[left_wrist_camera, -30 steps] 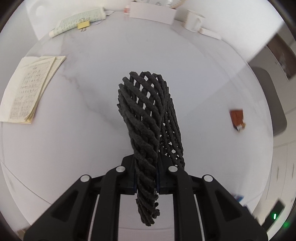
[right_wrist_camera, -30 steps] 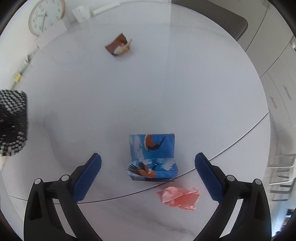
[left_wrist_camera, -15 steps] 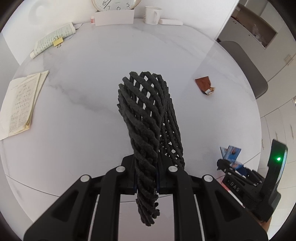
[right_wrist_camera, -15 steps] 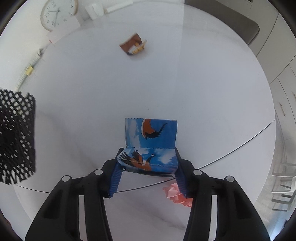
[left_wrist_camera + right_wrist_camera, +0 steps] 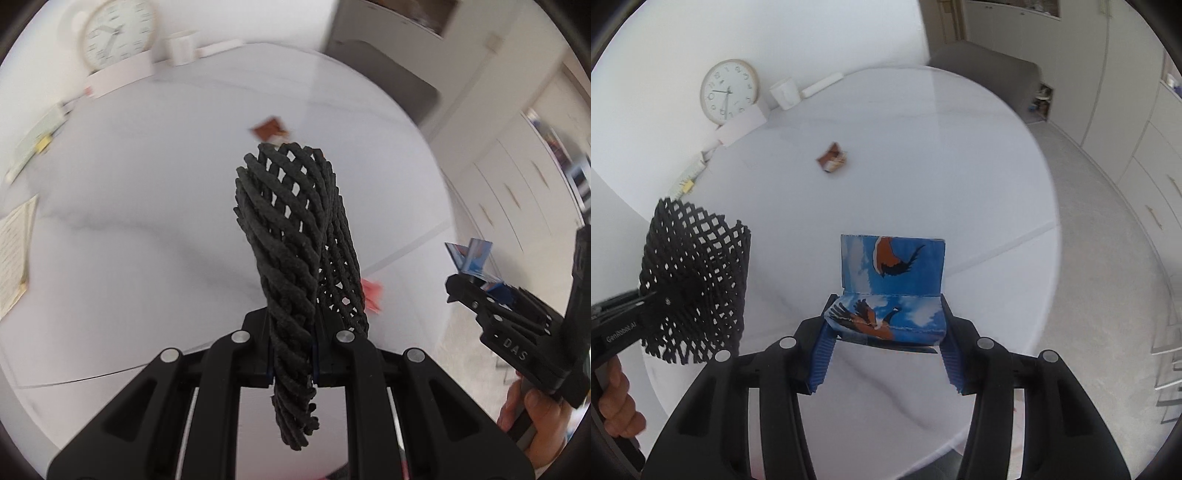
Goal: Collect trash
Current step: 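Carry both items over the bin and open the right gripper, then lower the mesh net into the bin and open the left gripper, then move the left gripper over the pink crumpled paper and grasp it, then grasp the brown snack wrapper with the right gripper while the left holds the pink paper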
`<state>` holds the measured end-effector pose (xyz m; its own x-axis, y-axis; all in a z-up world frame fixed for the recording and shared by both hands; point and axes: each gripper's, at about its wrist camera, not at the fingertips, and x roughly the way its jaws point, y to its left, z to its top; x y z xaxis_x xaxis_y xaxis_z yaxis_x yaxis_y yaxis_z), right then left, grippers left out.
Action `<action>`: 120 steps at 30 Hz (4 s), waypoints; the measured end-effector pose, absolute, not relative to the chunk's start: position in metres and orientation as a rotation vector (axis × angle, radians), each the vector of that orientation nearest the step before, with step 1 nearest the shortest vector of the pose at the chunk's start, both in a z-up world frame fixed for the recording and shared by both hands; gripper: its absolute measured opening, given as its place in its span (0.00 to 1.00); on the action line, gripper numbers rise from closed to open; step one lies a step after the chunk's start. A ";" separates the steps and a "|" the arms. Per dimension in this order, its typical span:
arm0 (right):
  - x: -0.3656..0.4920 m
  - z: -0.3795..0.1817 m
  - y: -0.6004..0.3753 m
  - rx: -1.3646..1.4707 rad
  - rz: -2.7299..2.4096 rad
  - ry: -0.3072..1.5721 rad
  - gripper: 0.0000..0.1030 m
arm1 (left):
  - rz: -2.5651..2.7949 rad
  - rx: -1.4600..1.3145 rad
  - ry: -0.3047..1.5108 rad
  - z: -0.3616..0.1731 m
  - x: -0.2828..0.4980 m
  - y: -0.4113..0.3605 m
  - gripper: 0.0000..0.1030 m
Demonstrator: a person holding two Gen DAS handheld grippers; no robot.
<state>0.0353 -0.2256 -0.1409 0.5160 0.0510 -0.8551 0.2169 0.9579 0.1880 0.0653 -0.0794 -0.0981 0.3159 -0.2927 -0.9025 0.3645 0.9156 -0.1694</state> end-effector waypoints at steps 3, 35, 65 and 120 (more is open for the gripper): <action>-0.003 -0.150 -0.256 0.271 -0.159 1.043 0.49 | -0.553 0.123 1.179 -0.101 0.040 -0.122 0.12; -0.168 -0.262 -0.442 0.306 -0.242 1.195 0.90 | -0.759 0.536 1.424 -0.223 -0.119 -0.359 0.33; -0.173 -0.219 -0.460 0.343 -0.171 1.055 0.94 | -0.501 0.308 1.185 -0.138 -0.094 -0.323 0.88; 0.200 -0.193 -0.233 0.033 0.246 1.082 0.94 | -0.040 0.037 1.186 -0.179 0.178 -0.117 0.25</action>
<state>0.2003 -0.2329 -0.1925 0.4449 0.2150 -0.8694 -0.1824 0.9722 0.1471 0.1776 -0.1169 -0.1794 0.3748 -0.0119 -0.9270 0.0503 0.9987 0.0076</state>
